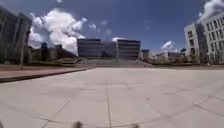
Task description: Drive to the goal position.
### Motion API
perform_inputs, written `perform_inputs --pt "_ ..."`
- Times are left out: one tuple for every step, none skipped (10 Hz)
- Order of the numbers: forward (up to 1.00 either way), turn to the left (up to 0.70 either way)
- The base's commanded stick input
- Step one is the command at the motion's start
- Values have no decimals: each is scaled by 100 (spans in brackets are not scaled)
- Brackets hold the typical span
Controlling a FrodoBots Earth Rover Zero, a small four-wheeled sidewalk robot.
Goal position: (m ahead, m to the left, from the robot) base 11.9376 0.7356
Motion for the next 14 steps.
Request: perform_inputs --pt "70 0" --pt "70 0" --pt "70 0" --pt "70 0" --pt "70 0" --pt "70 0" --pt "70 0" --pt "70 0" --pt "70 0" --pt "70 0" --pt "70 0" --pt "70 0" --pt "70 0" --pt "70 0"
